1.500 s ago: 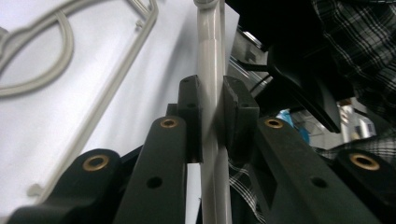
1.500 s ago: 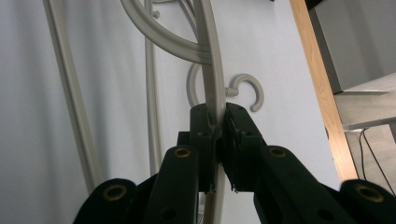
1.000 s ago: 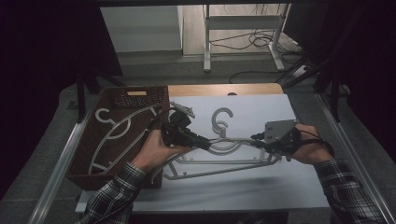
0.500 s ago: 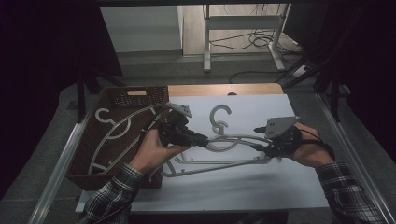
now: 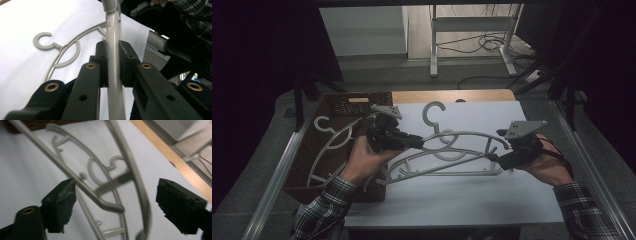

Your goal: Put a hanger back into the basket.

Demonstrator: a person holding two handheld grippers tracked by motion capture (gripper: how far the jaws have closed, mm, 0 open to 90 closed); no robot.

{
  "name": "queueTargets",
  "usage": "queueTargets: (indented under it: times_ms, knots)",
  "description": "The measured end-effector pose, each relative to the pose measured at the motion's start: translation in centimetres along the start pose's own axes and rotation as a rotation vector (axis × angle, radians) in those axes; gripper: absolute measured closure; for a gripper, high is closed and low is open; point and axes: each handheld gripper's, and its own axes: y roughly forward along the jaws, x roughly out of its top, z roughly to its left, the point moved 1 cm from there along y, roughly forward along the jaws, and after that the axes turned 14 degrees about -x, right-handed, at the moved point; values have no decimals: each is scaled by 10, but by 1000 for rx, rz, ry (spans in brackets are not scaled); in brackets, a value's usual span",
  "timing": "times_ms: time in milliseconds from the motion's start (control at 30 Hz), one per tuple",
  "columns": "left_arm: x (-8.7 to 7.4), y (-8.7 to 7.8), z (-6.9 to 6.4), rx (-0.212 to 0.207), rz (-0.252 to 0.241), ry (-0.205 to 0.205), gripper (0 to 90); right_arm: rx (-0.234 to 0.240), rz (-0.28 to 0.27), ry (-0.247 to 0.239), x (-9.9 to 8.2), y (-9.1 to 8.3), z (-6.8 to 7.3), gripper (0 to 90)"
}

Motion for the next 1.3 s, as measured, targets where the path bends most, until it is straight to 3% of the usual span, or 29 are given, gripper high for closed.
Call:
queueTargets:
  times_ms: [167,467,900,1300]
  knots:
    - [-1,-11,0,32,-15,0,805,-44,-7,91,-6,-3,-4,143]
    - [-4,-35,2,91,-59,-7,805,-44,-2,139,-16,-4,11,147]
    - [-18,-80,7,193,-137,-33,805,30,-20,274,-33,-1,36,169]
    - [-38,-111,13,278,-186,-72,805,50,-30,280,-43,-2,62,147]
